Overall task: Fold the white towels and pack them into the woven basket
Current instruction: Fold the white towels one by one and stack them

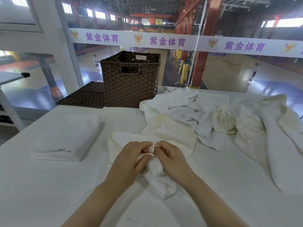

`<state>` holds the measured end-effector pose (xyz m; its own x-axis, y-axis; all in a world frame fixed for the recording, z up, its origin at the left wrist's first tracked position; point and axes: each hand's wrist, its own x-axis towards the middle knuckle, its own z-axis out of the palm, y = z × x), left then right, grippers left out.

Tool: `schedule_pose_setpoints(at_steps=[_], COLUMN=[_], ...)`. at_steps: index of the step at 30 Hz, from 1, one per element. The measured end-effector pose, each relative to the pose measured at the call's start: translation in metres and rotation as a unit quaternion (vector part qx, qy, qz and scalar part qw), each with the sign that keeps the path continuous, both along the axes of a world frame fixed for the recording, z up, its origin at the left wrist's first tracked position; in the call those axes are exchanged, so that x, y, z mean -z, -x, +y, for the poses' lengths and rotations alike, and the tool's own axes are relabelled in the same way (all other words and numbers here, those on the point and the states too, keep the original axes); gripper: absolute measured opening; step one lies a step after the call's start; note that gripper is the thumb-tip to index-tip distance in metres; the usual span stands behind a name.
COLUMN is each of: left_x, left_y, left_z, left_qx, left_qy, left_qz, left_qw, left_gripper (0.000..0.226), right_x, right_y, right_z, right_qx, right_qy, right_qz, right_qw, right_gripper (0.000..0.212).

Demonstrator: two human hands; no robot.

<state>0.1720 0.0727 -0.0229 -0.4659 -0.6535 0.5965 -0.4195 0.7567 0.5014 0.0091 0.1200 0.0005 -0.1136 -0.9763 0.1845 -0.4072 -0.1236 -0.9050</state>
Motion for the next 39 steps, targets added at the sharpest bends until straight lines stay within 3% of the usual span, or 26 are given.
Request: schedule_pose_setpoints(at_steps=[7, 11, 12, 15, 18, 22, 27, 32, 35, 37, 39], left_x=[0.011, 0.009, 0.007, 0.003, -0.004, -0.021, -0.051, -0.088, -0.104, -0.115, -0.123], left_y=[-0.005, -0.007, -0.007, -0.012, -0.022, -0.038, -0.053, -0.064, -0.066, -0.065, -0.062], left_z=[-0.008, -0.005, -0.004, -0.002, -0.006, -0.014, -0.024, -0.024, -0.030, -0.034, -0.037], left_qx=[-0.024, -0.028, -0.029, -0.026, -0.022, -0.046, -0.069, -0.158, -0.158, -0.131, -0.097], left_qy=[0.072, 0.061, 0.062, 0.081, 0.096, 0.102, 0.144, 0.107, 0.091, 0.038, -0.007], left_qz=[-0.042, -0.036, -0.036, -0.038, -0.039, -0.048, -0.046, -0.071, -0.082, -0.075, -0.038], left_qw=[0.996, 0.997, 0.997, 0.996, 0.994, 0.993, 0.986, 0.979, 0.980, 0.988, 0.995], left_gripper=[0.025, 0.017, 0.016, 0.015, 0.016, 0.017, 0.021, 0.027, 0.027, 0.008, 0.024], right_x=[-0.010, -0.019, -0.020, -0.015, -0.017, -0.031, -0.067, -0.097, -0.115, -0.130, -0.145], right_y=[0.018, 0.020, 0.019, 0.009, 0.003, 0.011, 0.037, 0.060, 0.074, 0.085, 0.095], right_z=[-0.027, -0.073, -0.084, -0.106, -0.114, -0.117, -0.111, -0.096, -0.085, -0.079, -0.074], right_qx=[-0.056, 0.025, -0.003, -0.117, -0.136, -0.106, 0.014, 0.117, 0.171, 0.202, 0.208], right_qy=[-0.115, -0.054, -0.066, -0.152, -0.130, -0.094, -0.055, -0.042, -0.041, -0.042, -0.053], right_qz=[-0.031, 0.146, 0.190, 0.305, 0.333, 0.331, 0.426, 0.504, 0.482, 0.452, 0.413], right_qw=[0.991, 0.988, 0.980, 0.933, 0.924, 0.933, 0.903, 0.855, 0.859, 0.868, 0.885], right_gripper=[0.037, 0.017, 0.015, 0.046, 0.040, 0.014, 0.034, 0.042, 0.040, 0.037, 0.030])
